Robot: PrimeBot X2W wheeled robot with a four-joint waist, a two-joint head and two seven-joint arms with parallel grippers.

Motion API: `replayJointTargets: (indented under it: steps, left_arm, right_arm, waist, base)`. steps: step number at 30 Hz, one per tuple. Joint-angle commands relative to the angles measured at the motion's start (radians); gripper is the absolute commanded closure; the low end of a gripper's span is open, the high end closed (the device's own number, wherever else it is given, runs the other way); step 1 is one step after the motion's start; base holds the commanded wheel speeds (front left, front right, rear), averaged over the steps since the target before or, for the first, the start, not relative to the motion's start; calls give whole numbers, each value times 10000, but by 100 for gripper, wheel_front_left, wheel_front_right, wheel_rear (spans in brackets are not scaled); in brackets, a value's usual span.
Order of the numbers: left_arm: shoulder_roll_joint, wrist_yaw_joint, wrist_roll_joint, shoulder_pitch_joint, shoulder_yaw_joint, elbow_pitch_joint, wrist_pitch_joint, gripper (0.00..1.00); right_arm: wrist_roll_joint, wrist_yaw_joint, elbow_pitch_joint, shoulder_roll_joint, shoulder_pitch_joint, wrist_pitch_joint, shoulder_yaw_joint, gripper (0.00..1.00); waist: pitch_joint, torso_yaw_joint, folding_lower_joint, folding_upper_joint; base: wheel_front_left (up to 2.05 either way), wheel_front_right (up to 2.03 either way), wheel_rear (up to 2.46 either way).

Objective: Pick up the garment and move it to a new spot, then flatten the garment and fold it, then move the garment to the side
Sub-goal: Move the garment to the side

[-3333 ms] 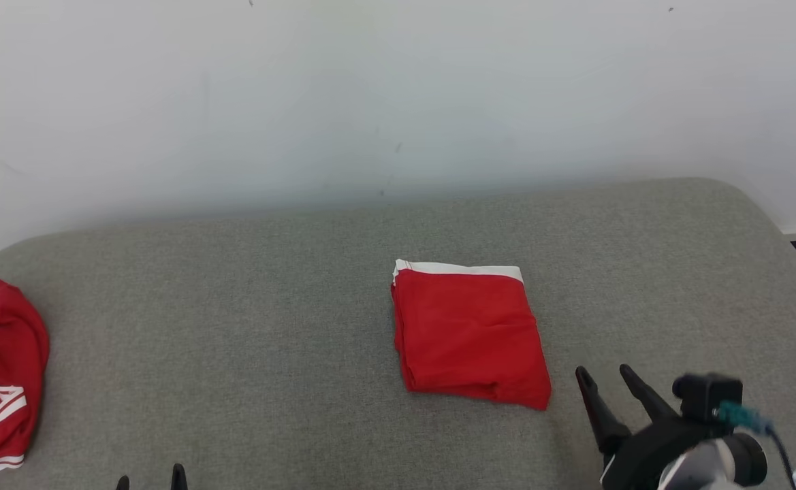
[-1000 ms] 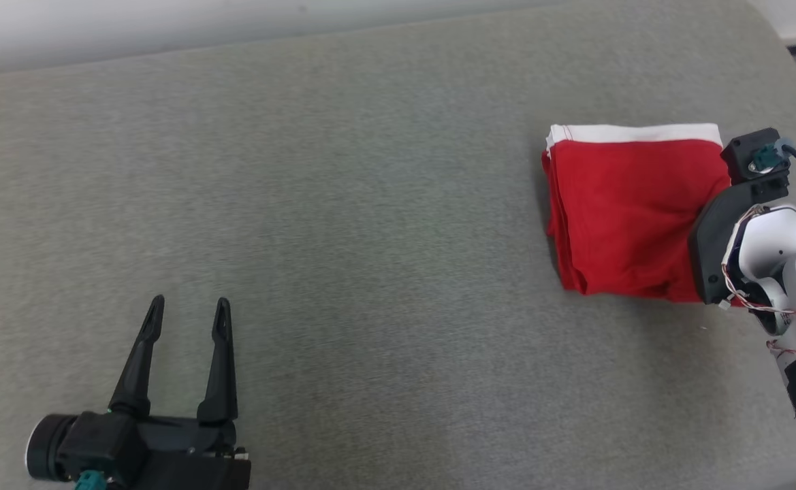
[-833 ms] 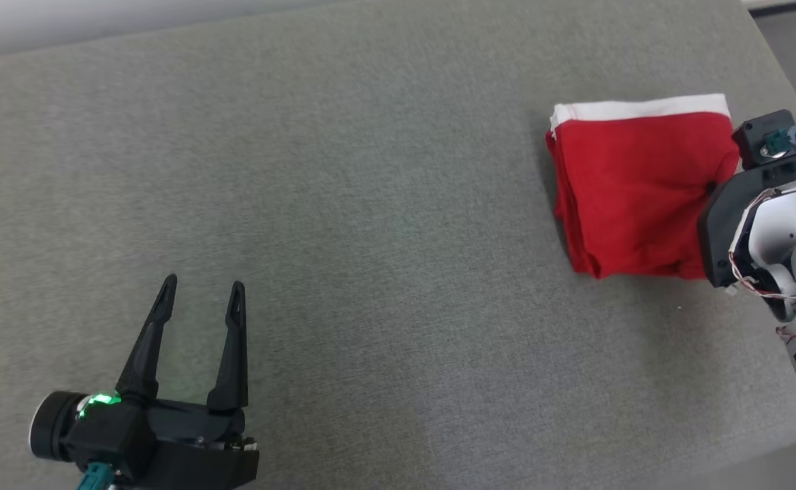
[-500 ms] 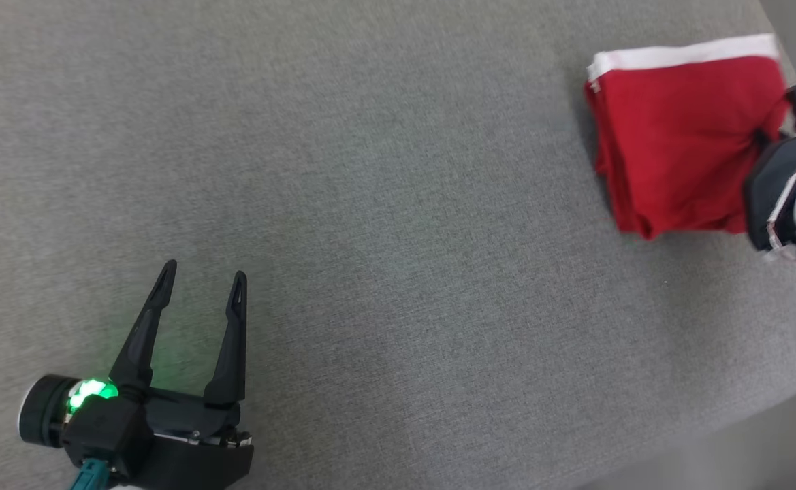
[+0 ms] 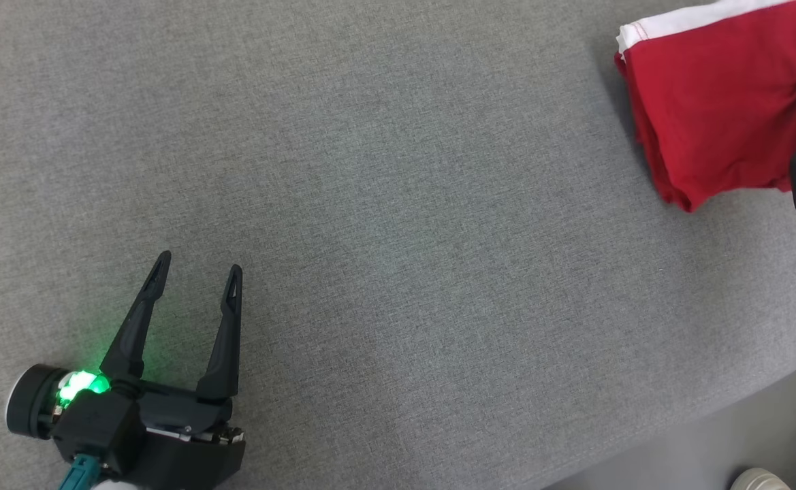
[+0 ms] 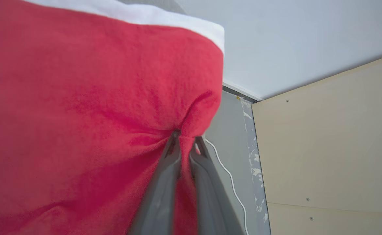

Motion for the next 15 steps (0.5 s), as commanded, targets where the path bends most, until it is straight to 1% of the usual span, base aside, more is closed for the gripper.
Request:
replayJointTargets:
  steps: [1, 6, 9, 15]
  left_arm:
    - [80, 38, 27, -10, 13, 14, 17, 0]
    - [164, 69, -7, 19, 32, -48, 82, 0]
    - [211, 109, -6, -34, 23, -100, 126, 0]
    - [229, 138, -48, -22, -51, -37, 174, 0]
  right_arm:
    - [74, -28, -69, 1, -46, -136, 108, 100]
    - [-57, -28, -108, -275, -294, -741, 406, 100]
    - [-310, -28, 16, -378, -485, -942, 306, 100]
    - [-791, -28, 301, -49, -528, -1005, -304, 100]
  waist:
    - [14, -10, 0, -1]
    - [110, -34, 0, -1]
    - [188, -67, 0, -1]
    - [255, -115, 0, -1]
  base:
    - [0, 0, 0]
    - [0, 0, 0]
    - [0, 0, 0]
    - [0, 0, 0]
